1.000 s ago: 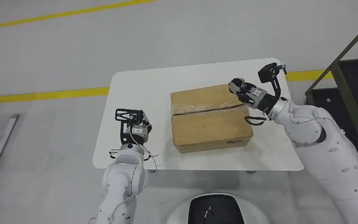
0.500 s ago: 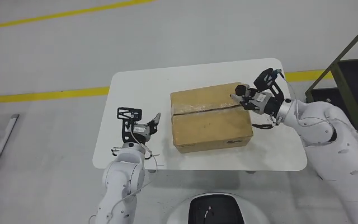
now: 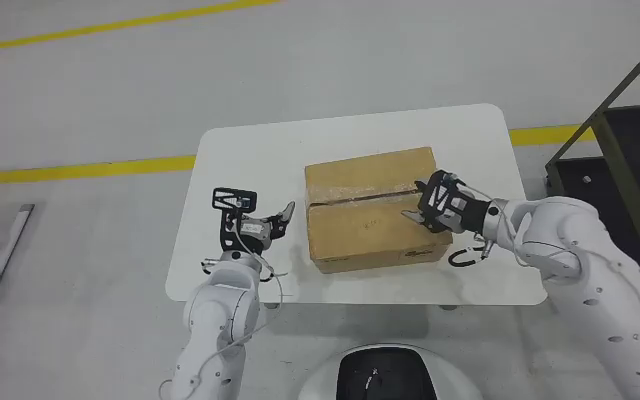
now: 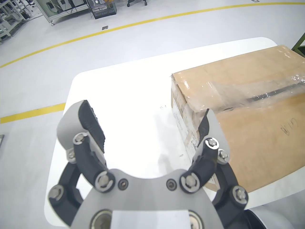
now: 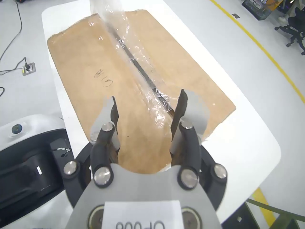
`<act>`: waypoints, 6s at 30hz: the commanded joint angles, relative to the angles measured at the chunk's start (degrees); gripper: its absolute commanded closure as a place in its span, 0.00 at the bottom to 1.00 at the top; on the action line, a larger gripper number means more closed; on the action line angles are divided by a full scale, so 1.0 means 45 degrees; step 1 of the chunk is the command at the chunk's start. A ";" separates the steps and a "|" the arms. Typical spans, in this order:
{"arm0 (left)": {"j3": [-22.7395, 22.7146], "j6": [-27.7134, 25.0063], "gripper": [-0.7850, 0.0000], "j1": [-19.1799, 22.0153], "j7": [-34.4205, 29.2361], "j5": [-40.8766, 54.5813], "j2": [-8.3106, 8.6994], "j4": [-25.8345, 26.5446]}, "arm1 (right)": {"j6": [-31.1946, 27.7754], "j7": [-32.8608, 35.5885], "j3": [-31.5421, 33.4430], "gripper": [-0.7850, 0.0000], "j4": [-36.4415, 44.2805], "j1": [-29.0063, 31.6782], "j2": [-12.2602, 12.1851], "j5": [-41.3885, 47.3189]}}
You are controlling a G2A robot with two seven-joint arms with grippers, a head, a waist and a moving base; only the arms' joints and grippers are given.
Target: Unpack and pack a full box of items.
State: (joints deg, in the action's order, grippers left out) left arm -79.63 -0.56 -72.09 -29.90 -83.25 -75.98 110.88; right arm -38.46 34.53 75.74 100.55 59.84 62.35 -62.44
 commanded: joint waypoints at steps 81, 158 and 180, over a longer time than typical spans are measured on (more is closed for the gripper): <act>0.0397 0.0098 0.00 0.1174 0.0265 0.0549 -0.0096 -0.0594 | 0.4170 0.5854 0.3235 0.00 -0.2992 -0.0642 -0.0587 1.3427; 0.0397 0.0098 0.00 0.1174 0.0265 0.0549 -0.0096 -0.0594 | 0.6187 0.6065 -0.1549 0.54 -0.4842 -0.4006 -0.0493 1.1685; 0.0397 0.0098 0.00 0.1174 0.0265 0.0549 -0.0096 -0.0594 | 0.5923 0.5783 -0.2653 0.53 -0.5866 -0.5037 -0.0309 1.1307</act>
State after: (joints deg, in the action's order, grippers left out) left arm -77.85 -0.12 -66.81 -28.71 -80.78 -76.42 108.21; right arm -11.73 60.80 63.49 74.31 37.17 61.03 -11.65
